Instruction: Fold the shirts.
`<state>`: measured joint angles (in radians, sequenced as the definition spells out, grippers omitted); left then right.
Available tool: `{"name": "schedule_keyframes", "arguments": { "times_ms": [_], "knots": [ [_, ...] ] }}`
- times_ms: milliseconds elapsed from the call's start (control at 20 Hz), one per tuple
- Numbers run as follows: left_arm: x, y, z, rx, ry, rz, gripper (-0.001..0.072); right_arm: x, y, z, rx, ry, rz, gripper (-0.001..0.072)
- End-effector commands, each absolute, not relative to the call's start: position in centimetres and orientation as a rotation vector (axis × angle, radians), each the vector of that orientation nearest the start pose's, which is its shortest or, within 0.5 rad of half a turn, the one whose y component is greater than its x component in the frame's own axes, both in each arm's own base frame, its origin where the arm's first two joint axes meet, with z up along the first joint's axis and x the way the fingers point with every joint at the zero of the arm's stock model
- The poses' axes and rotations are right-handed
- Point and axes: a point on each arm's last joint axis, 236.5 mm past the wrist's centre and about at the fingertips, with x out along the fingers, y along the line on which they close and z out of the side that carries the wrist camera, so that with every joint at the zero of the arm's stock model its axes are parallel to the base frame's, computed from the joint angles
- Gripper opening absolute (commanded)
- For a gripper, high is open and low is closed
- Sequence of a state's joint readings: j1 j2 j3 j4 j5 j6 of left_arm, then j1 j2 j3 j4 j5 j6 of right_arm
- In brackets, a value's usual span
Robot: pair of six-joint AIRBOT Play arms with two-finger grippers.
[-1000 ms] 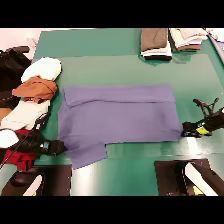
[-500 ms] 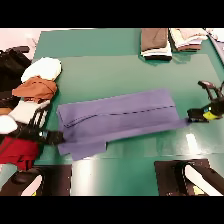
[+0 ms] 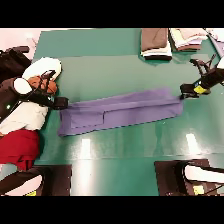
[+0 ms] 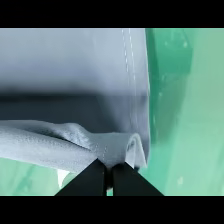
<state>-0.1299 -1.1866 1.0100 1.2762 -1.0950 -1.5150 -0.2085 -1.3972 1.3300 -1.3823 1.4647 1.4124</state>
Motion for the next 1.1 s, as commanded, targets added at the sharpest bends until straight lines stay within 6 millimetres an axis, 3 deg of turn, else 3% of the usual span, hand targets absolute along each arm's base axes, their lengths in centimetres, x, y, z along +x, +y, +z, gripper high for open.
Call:
{"name": "schedule_keyframes", "arguments": {
  "times_ms": [0,50,100,250,300,400,450,600,700,850,950,1000,1050],
  "knots": [
    [37.4,-10.6,0.2,-0.149,1.218,-0.270,0.0050,39.2,-1.9,0.3,0.254,1.470,0.139,0.0026],
    [37.3,-10.6,0.2,-0.156,1.222,-0.265,0.0347,40.0,-1.7,0.1,0.272,1.452,0.168,0.0097],
    [37.3,-10.6,0.2,-0.179,1.227,-0.249,0.0537,40.7,-1.4,0.2,0.302,1.429,0.198,0.0240],
    [37.3,-11.3,0.6,-0.232,1.228,-0.253,0.0547,41.7,-1.7,0.9,0.374,1.364,0.276,0.0430],
    [37.2,-12.3,0.9,-0.281,1.227,-0.275,0.0517,41.4,-2.6,0.7,0.384,1.364,0.272,0.0477],
    [37.3,-14.6,2.0,-0.374,1.210,-0.350,0.0066,40.3,-4.9,-0.5,0.450,1.378,0.231,0.0533],
    [37.5,-15.8,2.8,-0.408,1.187,-0.402,0.0028,39.4,-6.1,-1.4,0.485,1.392,0.209,0.0533],
    [38.1,-18.6,4.3,-0.483,1.130,-0.459,0.0027,36.4,-8.1,-5.3,0.592,1.476,0.190,0.0533],
    [37.6,-21.6,4.5,-0.448,1.108,-0.507,0.0027,35.8,-6.6,-7.1,0.688,1.492,0.272,0.0530],
    [36.9,-26.4,3.9,-0.446,1.097,-0.551,0.0026,36.6,-3.3,-8.3,0.740,1.493,0.386,0.0518],
    [36.4,-29.2,2.4,-0.423,1.130,-0.584,0.0026,37.3,-1.5,-8.9,0.682,1.499,0.415,0.0405],
    [36.2,-30.5,1.6,-0.407,1.148,-0.603,0.0026,37.7,-0.7,-8.9,0.652,1.491,0.423,0.0286],
    [36.2,-32.0,0.8,-0.390,1.166,-0.622,0.0026,38.1,0.0,-8.6,0.618,1.477,0.436,0.0053]
  ]
}}
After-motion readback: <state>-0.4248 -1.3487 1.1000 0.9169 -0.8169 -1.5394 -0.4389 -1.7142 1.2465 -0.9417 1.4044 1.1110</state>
